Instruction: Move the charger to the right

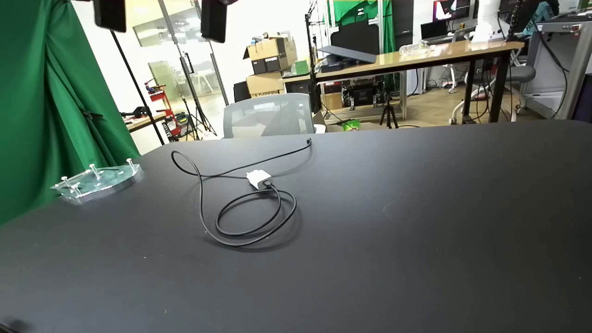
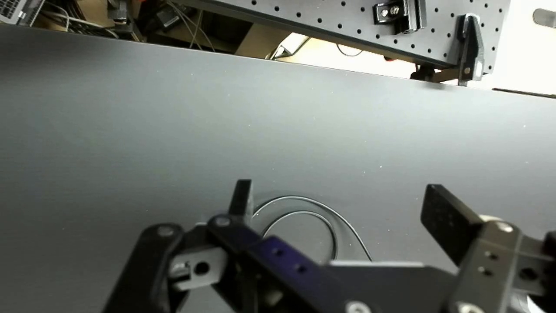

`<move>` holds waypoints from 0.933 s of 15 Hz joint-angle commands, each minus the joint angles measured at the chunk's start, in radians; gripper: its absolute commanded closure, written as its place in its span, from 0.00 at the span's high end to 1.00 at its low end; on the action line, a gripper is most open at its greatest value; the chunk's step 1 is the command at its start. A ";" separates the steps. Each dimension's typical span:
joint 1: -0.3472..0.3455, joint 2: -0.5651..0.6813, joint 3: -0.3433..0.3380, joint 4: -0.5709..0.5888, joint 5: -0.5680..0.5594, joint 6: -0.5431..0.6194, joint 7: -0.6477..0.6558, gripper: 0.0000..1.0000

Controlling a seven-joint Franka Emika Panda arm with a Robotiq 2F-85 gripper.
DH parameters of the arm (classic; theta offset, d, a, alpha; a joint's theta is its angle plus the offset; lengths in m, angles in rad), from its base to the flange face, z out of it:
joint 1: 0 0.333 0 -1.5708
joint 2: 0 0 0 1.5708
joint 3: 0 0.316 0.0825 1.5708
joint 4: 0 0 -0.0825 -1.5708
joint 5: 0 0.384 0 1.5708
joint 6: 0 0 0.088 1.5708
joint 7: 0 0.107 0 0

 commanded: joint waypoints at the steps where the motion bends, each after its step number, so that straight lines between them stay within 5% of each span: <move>1: -0.030 0.003 0.029 0.002 0.008 -0.003 -0.007 1.00; 6: -0.032 0.032 0.042 0.022 -0.019 0.039 -0.015 1.00; 14: -0.019 0.286 0.107 0.226 -0.149 0.021 -0.365 1.00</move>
